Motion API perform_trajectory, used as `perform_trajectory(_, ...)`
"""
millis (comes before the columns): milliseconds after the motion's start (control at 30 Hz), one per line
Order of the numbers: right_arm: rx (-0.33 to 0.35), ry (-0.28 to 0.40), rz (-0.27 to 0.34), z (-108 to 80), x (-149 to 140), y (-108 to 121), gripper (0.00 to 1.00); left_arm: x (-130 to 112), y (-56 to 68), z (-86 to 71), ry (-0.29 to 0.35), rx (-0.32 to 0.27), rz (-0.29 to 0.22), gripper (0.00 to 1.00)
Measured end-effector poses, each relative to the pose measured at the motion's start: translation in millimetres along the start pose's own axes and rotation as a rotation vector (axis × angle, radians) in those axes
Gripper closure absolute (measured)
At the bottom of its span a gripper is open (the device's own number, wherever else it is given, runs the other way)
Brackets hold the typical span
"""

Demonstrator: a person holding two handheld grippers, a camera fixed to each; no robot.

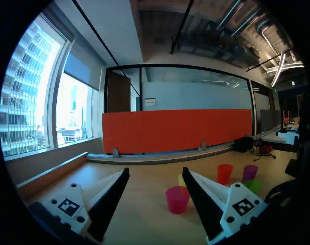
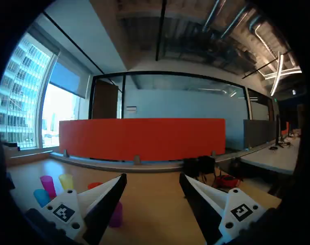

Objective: Pour water

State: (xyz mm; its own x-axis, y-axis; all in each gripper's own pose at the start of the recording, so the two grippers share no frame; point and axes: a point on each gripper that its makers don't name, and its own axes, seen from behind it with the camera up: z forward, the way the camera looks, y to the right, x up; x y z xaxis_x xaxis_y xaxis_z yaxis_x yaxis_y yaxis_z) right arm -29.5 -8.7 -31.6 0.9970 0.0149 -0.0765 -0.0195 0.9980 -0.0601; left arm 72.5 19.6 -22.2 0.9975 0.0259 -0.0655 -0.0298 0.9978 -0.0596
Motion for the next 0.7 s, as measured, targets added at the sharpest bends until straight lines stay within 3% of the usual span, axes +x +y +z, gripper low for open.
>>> perform_trajectory(200, -0.046, 0.014, 0.032, -4.1, 3.4, 7.6, 0.01, -3.3, -3.7, 3.3, -0.009, 0.001, -0.022, 0.03)
perform_trajectory(700, -0.057, 0.002, 0.004, -5.2, 2.4, 9.5, 0.01, -24.0, -19.1, 10.4, 0.008, 0.084, 0.023, 0.04)
